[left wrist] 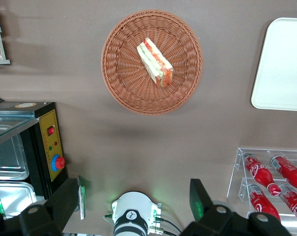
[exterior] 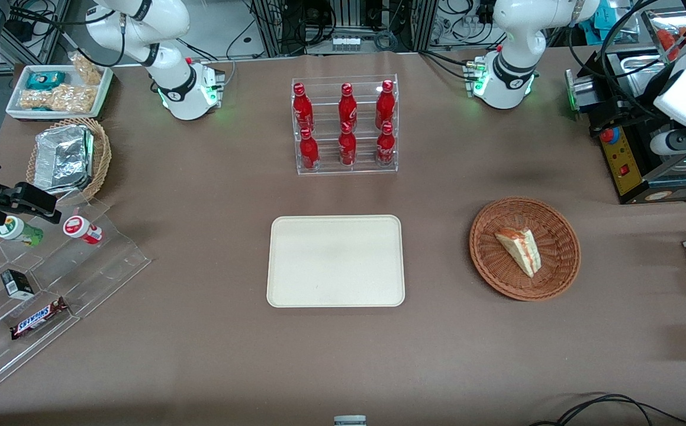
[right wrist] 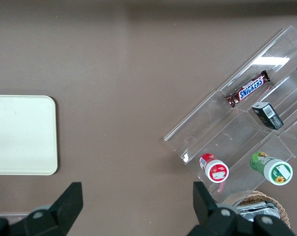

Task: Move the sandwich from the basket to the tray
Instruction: 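Move the left gripper toward the sandwich in the woven basket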

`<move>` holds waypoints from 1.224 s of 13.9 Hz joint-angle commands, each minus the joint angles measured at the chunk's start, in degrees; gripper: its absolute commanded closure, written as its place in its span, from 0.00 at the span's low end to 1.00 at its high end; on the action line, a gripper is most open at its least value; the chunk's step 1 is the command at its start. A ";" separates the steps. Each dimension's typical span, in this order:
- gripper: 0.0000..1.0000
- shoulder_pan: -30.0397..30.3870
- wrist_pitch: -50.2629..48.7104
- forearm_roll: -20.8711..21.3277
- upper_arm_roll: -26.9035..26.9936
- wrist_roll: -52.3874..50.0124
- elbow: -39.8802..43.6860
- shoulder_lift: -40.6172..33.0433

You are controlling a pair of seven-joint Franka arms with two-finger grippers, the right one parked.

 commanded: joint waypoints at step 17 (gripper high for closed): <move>0.00 3.00 43.20 -1.05 0.76 -25.14 -31.86 4.97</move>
